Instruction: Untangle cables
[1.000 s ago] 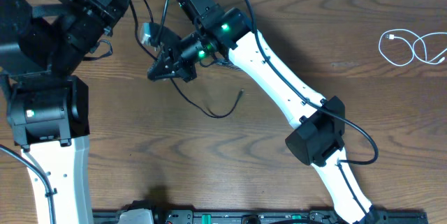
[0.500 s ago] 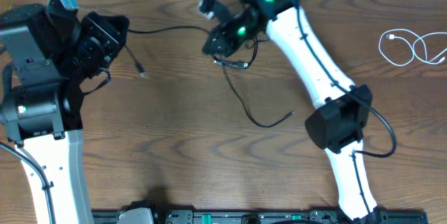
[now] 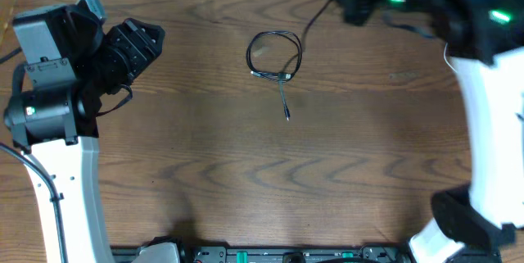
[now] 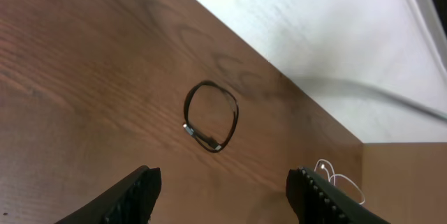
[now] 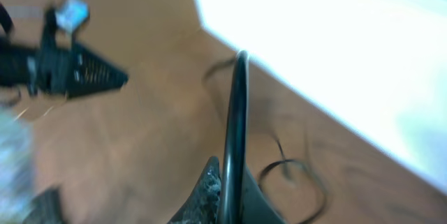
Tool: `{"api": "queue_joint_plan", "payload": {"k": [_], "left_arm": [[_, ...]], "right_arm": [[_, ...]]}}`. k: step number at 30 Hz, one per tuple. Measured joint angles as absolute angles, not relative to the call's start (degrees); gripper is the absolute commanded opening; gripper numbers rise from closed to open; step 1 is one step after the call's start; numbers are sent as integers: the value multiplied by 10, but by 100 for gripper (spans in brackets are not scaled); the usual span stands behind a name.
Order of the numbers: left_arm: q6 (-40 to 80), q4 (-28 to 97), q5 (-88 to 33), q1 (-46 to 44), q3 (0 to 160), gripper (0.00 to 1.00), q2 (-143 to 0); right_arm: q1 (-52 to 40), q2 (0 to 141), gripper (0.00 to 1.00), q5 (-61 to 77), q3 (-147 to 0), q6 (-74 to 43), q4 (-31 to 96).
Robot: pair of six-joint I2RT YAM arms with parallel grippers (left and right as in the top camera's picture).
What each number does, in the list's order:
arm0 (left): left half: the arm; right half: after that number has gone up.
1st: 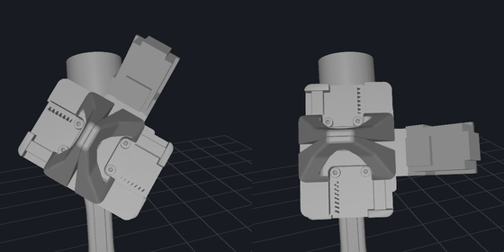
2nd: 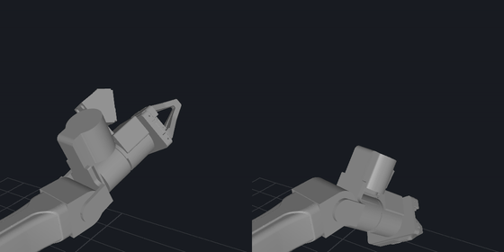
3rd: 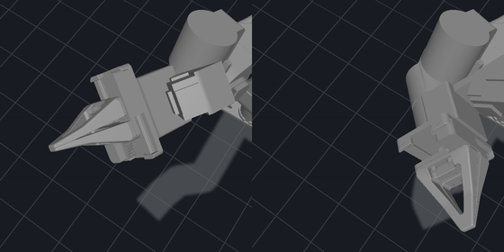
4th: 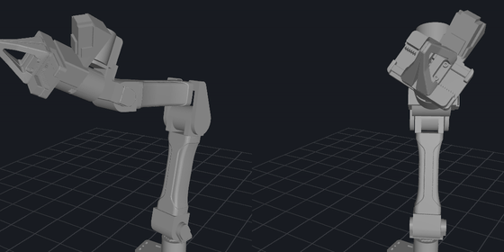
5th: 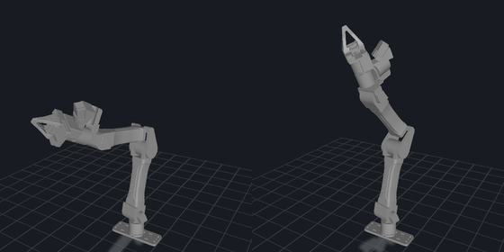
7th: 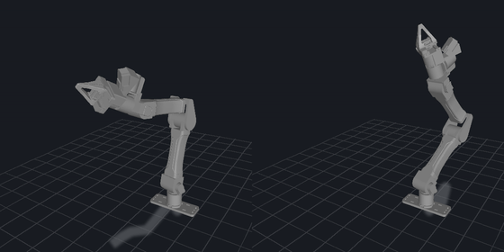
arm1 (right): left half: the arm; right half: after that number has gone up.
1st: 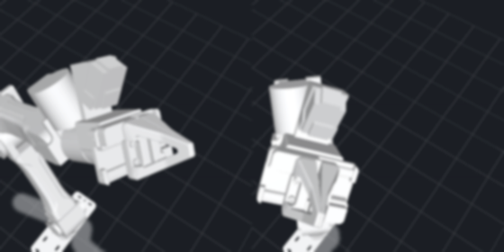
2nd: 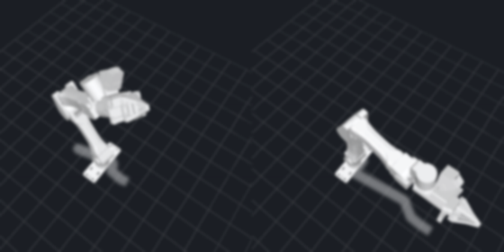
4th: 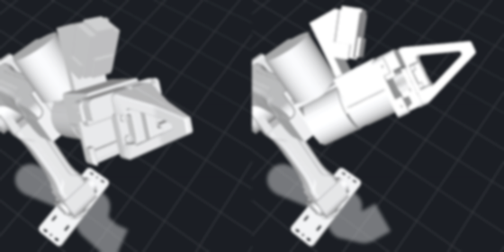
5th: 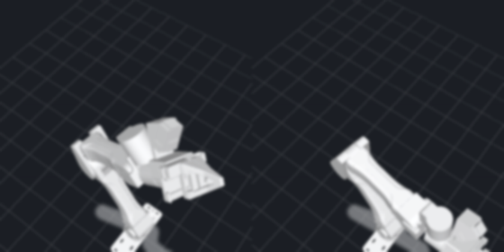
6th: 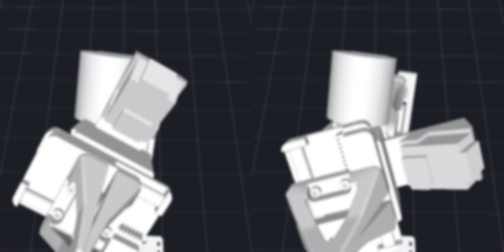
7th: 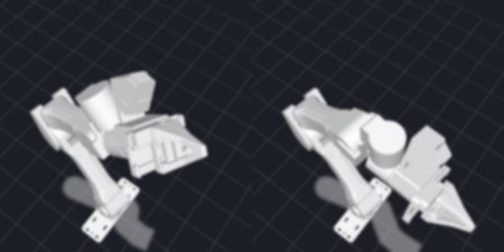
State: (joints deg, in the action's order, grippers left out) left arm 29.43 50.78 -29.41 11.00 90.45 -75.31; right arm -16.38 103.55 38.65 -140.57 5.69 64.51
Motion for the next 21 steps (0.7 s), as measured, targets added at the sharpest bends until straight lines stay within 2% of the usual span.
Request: {"api": "queue_joint_plan", "payload": {"k": [8,15,21], "left_arm": [[284,510,-294,110,905,63,-764],[281,512,-294,110,905,63,-764],[280,516,-294,107,905,63,-764]], "right_arm": [[-21,957,1,319,-1408,-10,628],[123,966,1,234,-1408,-76,678],[206,979,1,130,-1408,-121,717]]}}
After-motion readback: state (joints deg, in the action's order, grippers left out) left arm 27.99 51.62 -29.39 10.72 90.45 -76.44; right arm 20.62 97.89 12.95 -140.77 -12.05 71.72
